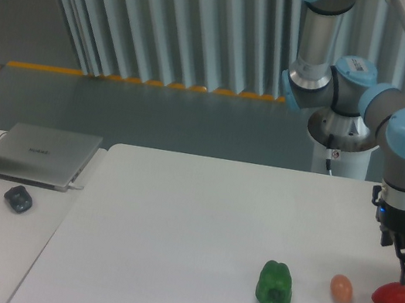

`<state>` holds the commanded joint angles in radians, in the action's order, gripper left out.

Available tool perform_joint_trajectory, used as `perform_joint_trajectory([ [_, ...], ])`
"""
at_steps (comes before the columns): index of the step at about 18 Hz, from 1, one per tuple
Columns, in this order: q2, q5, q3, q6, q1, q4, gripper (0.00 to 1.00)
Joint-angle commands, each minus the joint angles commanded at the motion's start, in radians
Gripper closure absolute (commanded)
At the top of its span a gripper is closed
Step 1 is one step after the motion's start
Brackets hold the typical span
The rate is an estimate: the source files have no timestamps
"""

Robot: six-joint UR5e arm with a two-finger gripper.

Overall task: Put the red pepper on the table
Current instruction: 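Open the gripper and lift it up off the red pepper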

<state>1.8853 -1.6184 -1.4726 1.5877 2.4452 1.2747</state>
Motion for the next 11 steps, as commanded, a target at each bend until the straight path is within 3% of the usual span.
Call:
perform_joint_trajectory([
  [11,-0.011,-0.006,-0.018,0.055,0.003,-0.006,0.00],
])
